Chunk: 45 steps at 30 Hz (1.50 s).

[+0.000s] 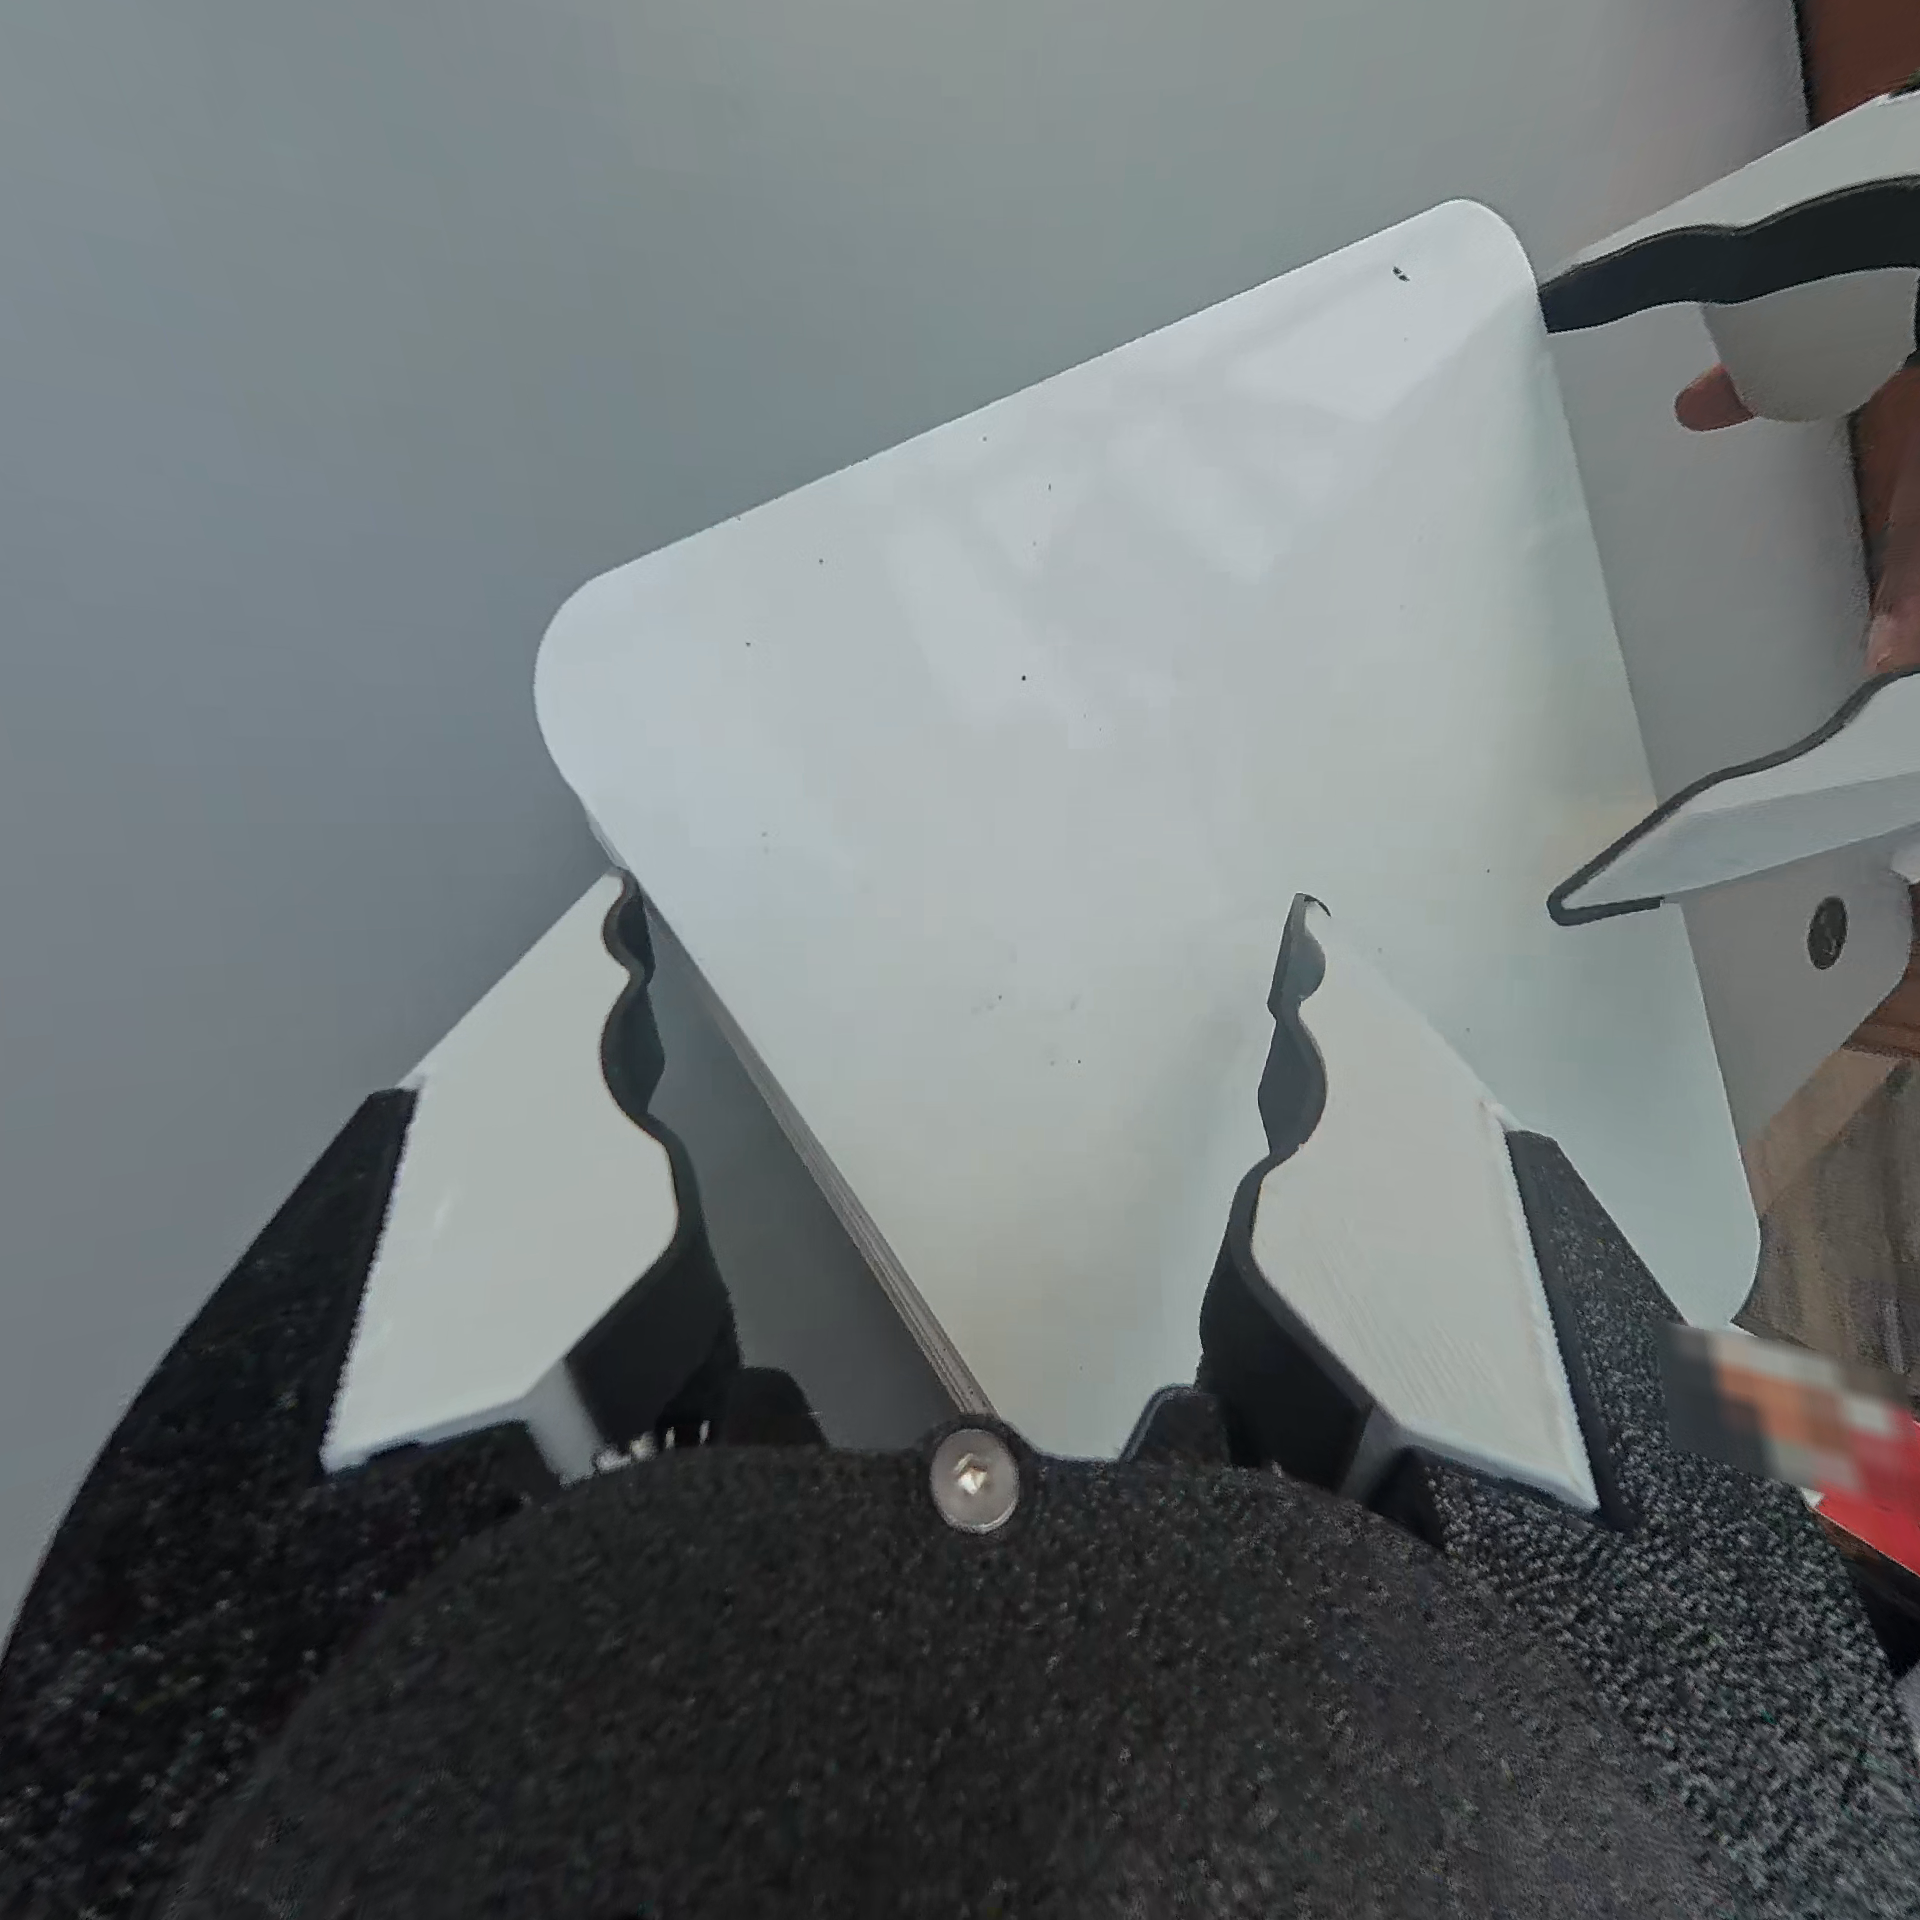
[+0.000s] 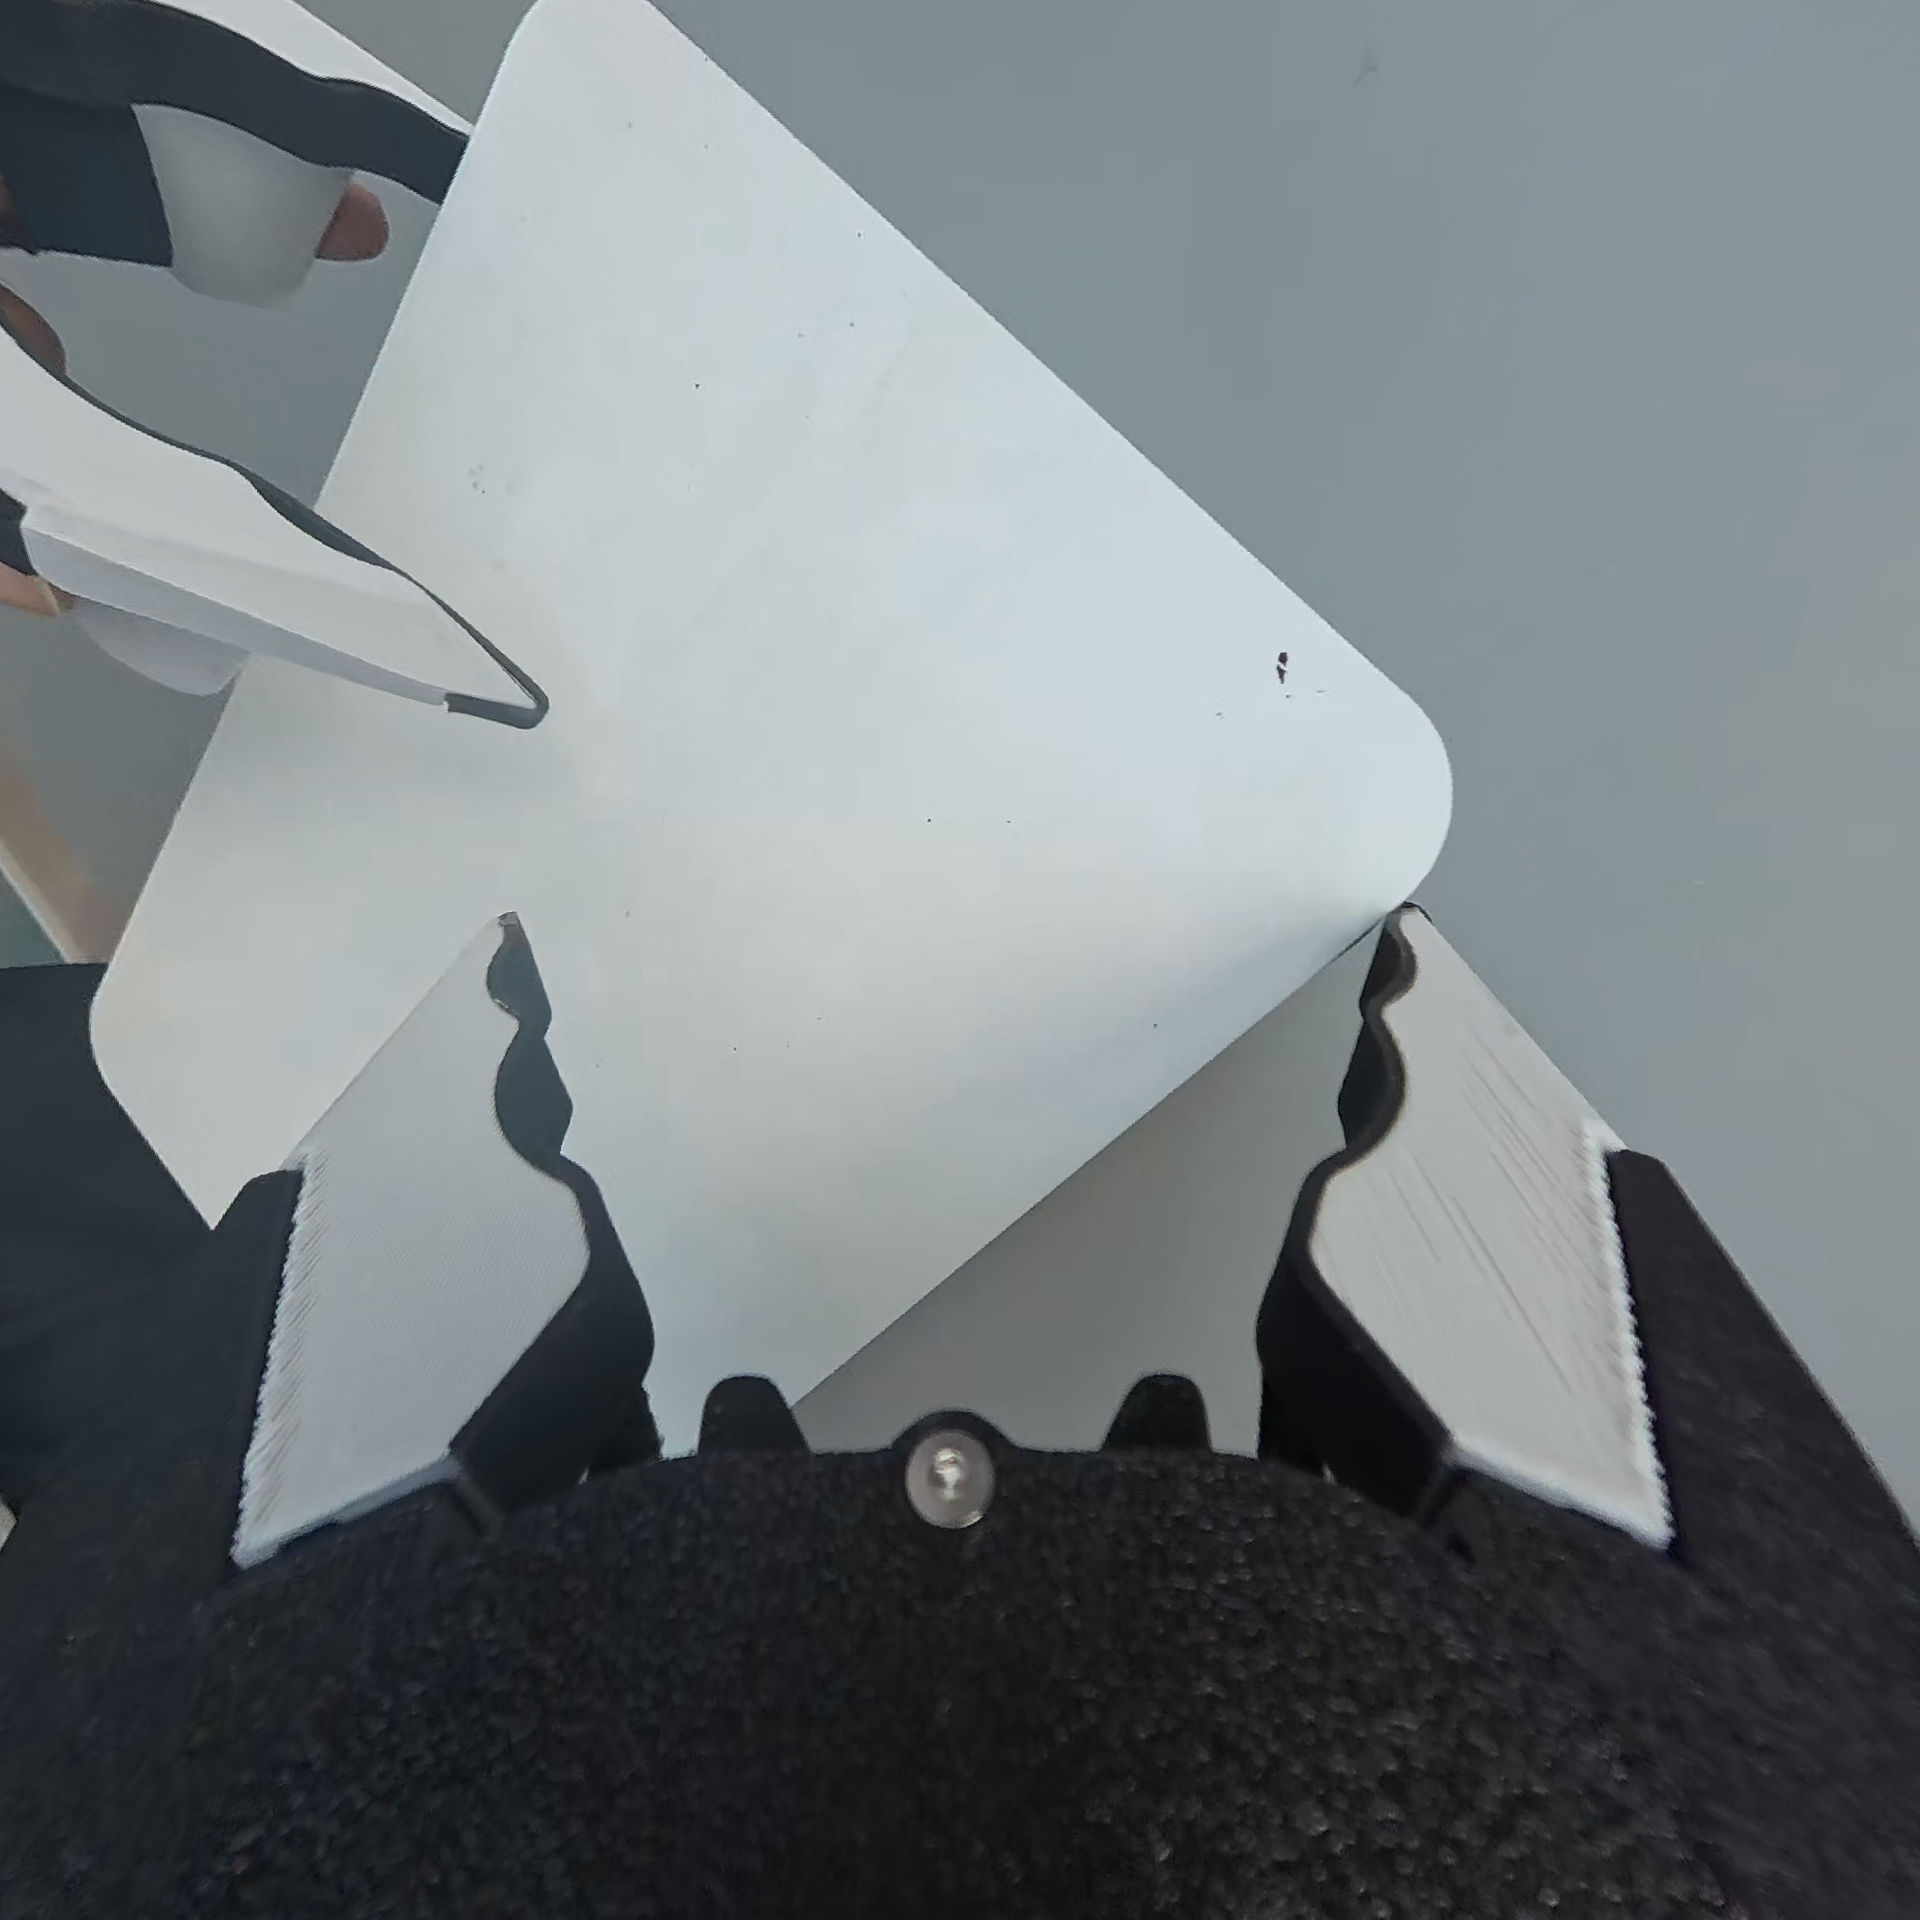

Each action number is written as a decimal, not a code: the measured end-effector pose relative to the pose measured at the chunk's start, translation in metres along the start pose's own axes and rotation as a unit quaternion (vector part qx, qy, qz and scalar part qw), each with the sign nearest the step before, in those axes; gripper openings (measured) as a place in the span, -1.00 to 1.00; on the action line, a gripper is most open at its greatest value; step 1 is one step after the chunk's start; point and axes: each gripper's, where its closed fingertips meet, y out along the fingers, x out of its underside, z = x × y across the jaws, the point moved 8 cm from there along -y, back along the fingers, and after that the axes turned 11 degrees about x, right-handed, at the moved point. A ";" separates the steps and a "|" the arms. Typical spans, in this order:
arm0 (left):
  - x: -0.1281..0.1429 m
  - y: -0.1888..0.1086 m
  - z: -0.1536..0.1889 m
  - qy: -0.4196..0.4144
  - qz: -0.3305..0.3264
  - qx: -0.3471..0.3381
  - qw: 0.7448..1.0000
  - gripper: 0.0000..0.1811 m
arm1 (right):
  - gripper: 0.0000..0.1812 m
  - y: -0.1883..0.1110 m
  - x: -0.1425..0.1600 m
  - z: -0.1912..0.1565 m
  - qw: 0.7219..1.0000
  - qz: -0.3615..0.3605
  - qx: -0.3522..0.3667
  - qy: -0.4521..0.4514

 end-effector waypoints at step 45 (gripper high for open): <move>0.205 -0.019 0.081 0.164 -0.119 -0.022 0.979 0.11 | 0.40 0.064 -0.056 -0.022 0.918 -0.212 -0.138 -0.304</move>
